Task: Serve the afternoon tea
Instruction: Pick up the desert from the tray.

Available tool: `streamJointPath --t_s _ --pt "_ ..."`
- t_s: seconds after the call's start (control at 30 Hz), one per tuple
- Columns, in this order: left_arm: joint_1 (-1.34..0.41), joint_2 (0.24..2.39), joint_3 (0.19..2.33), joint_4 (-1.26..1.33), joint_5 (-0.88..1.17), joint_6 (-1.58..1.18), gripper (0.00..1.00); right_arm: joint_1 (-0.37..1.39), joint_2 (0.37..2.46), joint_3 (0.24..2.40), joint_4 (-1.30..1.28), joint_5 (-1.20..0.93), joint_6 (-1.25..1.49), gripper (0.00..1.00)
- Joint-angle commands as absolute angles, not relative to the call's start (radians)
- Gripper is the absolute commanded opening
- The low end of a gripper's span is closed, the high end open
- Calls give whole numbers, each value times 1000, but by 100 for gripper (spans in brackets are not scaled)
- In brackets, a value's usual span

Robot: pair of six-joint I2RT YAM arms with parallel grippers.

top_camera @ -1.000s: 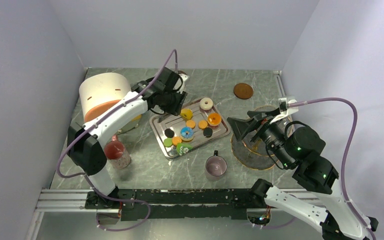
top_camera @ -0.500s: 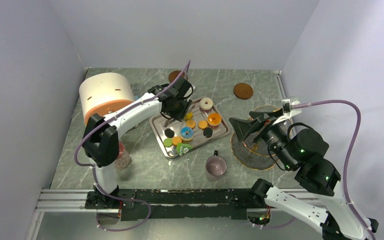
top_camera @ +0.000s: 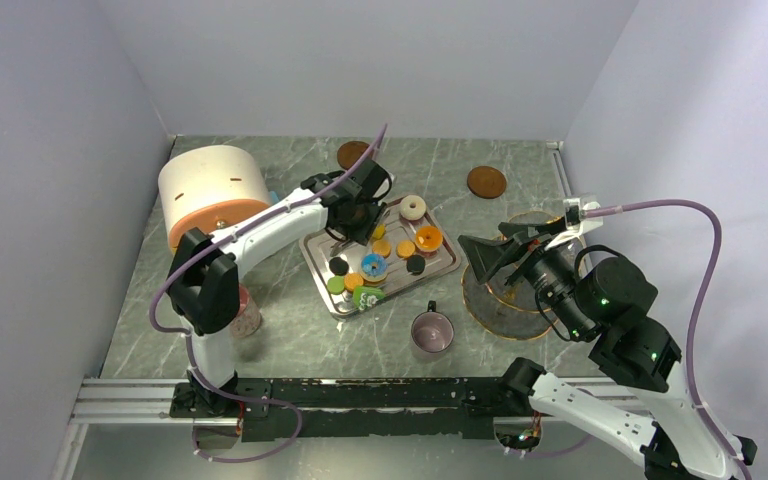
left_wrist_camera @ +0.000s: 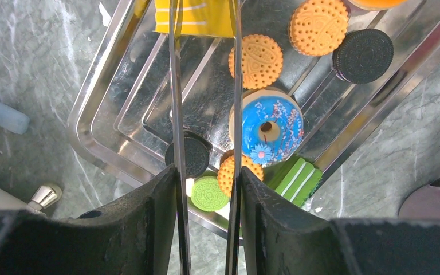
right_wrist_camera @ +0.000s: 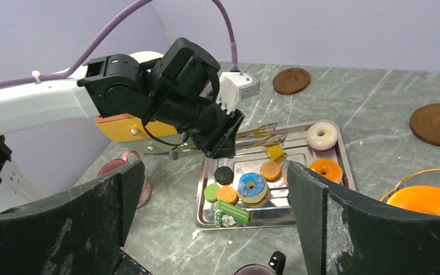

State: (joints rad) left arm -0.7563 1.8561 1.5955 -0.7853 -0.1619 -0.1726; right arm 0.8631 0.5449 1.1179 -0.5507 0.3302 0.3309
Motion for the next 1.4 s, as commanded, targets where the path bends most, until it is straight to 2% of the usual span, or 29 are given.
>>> streamJointPath --t_s 0.0,0.57,0.7,0.93,1.03,1.37 --pt "-769 1845 1582 -764 -183 -182 47 863 537 1112 -535 345 316 99" --pt "-769 1832 1537 -751 -186 -196 48 864 539 1119 -541 341 321 99" --pt "-769 1808 1528 -738 -186 -202 41 863 537 1118 -537 342 321 99" --pt "-769 1753 1559 -732 -152 -214 33 862 545 1121 -530 334 320 99" --pt "-769 1722 1557 -710 -138 -236 27 863 541 1120 -525 333 321 99" --pt "-771 1582 1554 -595 40 -353 23 862 542 1129 -478 306 335 98"
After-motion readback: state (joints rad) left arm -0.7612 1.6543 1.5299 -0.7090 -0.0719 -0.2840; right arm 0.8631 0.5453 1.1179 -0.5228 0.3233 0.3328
